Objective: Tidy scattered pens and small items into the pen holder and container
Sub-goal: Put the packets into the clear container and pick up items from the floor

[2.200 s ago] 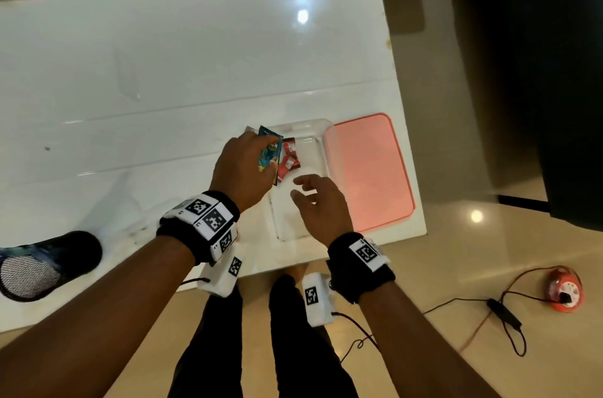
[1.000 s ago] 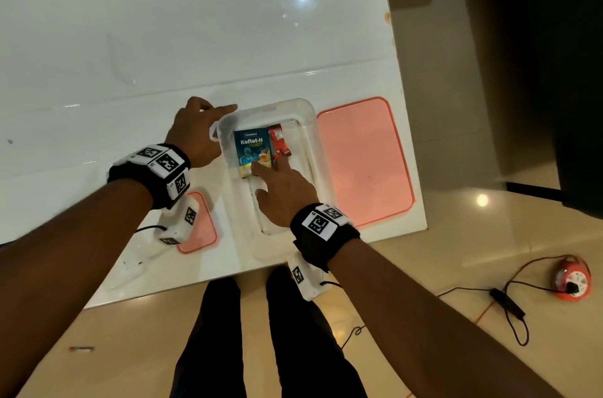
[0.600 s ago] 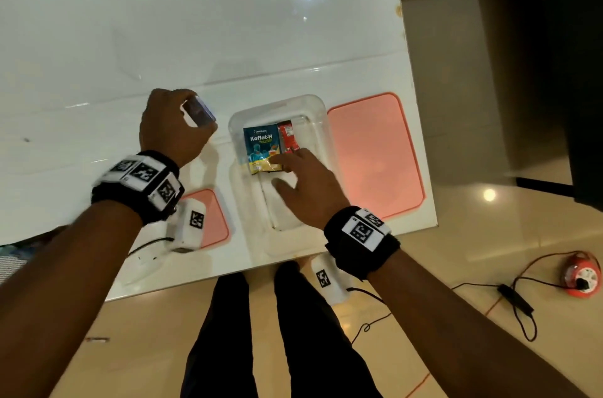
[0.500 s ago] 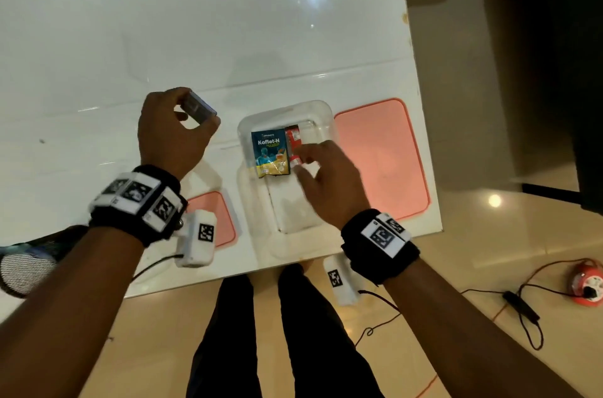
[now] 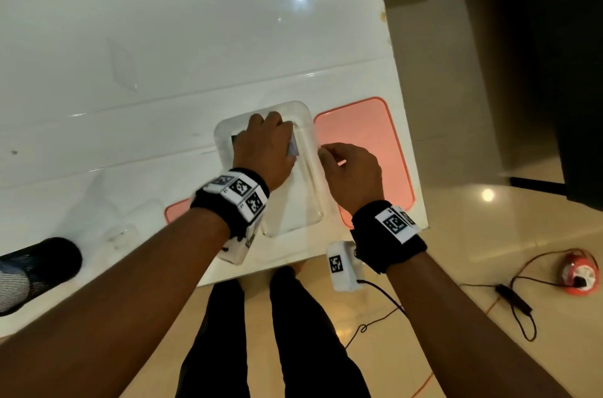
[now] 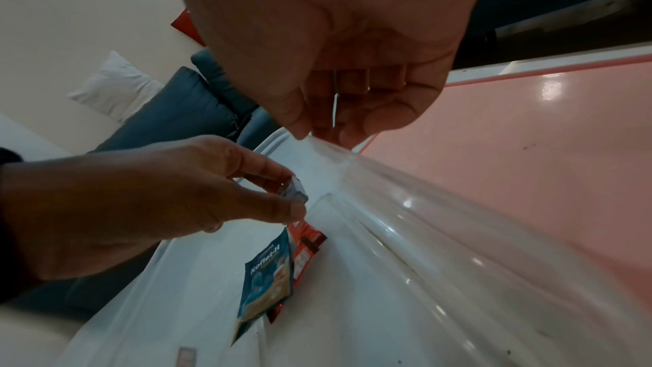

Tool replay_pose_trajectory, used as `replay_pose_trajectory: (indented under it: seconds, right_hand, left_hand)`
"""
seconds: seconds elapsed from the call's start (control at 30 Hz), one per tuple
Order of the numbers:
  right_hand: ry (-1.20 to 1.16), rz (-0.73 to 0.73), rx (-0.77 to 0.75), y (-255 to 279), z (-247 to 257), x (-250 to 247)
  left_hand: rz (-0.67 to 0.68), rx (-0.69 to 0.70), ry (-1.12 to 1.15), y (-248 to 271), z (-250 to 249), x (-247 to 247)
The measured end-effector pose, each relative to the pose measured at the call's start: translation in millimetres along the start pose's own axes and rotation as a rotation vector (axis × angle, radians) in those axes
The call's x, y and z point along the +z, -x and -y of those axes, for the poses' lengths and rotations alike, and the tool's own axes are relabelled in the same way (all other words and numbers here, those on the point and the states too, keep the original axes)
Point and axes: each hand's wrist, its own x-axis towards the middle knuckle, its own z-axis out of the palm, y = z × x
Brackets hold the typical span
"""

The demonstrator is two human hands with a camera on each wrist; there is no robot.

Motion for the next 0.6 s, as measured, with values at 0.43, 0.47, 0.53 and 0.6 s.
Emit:
replay_pose_trajectory:
  seconds: [0.43, 0.47, 0.53, 0.6]
  right_hand:
    - [-0.061, 0.052, 0.007, -3, -7, 2]
    - [-0.067, 0.055, 0.009, -3, -7, 1]
    - [-0.077, 0.064, 0.017, -2, -6, 1]
    - [-0.078, 0.067, 0.022, 0, -5, -1]
  left_hand:
    - [-0.071, -0.055, 0.04, 20, 5, -2]
    - [-0.09, -0.073, 0.109, 25, 6, -4]
    - [-0.112, -0.095, 0.252, 37, 11, -7]
    - [-0.116, -0.081, 0.358, 49, 16, -11]
